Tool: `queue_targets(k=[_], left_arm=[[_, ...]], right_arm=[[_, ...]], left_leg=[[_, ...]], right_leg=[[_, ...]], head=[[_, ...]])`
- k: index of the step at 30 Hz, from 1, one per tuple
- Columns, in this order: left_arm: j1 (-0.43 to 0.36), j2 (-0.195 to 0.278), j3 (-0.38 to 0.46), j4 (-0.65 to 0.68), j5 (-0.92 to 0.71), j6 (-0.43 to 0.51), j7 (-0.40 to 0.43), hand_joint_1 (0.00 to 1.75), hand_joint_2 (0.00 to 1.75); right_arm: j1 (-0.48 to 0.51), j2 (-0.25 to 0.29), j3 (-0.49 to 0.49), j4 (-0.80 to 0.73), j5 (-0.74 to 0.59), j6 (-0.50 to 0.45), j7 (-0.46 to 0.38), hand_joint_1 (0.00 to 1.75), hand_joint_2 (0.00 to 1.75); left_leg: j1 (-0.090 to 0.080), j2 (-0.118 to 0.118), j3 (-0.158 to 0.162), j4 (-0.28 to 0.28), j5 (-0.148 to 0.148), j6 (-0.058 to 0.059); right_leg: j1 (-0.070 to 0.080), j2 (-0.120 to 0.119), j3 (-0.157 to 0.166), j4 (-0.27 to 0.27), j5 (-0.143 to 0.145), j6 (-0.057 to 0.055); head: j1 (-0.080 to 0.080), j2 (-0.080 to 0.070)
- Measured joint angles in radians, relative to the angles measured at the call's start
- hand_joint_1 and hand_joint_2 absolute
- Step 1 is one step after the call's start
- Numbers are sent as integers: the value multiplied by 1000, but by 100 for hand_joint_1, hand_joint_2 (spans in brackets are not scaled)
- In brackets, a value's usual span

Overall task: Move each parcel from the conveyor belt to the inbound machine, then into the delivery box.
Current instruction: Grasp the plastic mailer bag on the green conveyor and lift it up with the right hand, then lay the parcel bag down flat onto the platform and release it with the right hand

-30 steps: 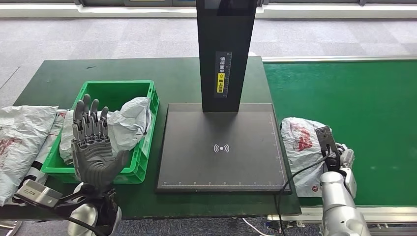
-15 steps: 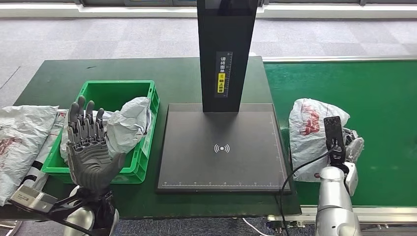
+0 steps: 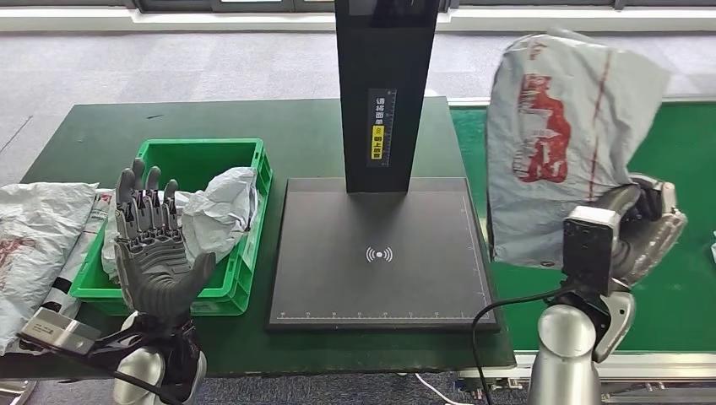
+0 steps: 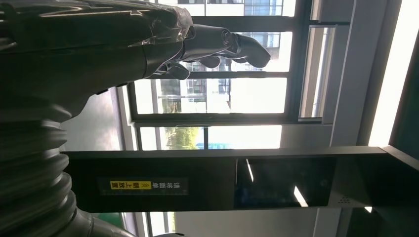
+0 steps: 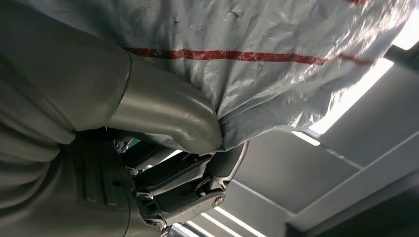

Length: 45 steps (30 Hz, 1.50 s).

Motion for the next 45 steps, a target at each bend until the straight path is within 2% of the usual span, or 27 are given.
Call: queue_targets(k=[7,14,28,37,45], left_arm=[[-12,0,0,21,-3,5,0,0,175],[-13,0,0,27,3,3,0,0,175],[-13,0,0,29,7,2,0,0,175],[-19,0,-1,44,3,-1,0,0,175],[-24,0,-12,63,-6,6,0,0,175]], right_arm=[[60,-2,213,-56,41,54,46,175,175],[54,-16,325,8,103,79,95,175,175],[38,-27,379,78,112,99,121,175,175],[7,-36,404,238,163,120,208,175,175],[-3,-42,440,363,162,141,213,175,175]], left_leg=[[0,0,0,0,0,0],[0,0,0,0,0,0],[0,0,0,0,0,0],[0,0,0,0,0,0],[0,0,0,0,0,0]], right_leg=[[0,0,0,0,0,0],[0,0,0,0,0,0],[0,0,0,0,0,0],[0,0,0,0,0,0],[0,0,0,0,0,0]], head=[[0,0],[0,0],[0,0],[0,0],[0,0]])
